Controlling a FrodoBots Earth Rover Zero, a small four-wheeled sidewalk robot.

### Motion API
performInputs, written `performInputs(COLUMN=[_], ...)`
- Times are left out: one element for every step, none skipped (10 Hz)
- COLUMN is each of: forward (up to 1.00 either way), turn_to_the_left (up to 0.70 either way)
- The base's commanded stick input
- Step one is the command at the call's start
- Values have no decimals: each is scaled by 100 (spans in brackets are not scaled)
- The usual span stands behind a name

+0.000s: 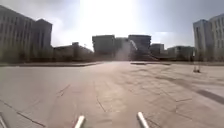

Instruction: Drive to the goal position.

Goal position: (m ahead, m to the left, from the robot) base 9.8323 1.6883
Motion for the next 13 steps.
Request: performInputs(forward=[100, 100, 100, 100, 100, 100, 100, 100, 100, 100, 100, 100, 100], turn_to_the_left=[0, 0, 0, 0, 0, 0, 0, 0, 0, 0, 0, 0, 0])
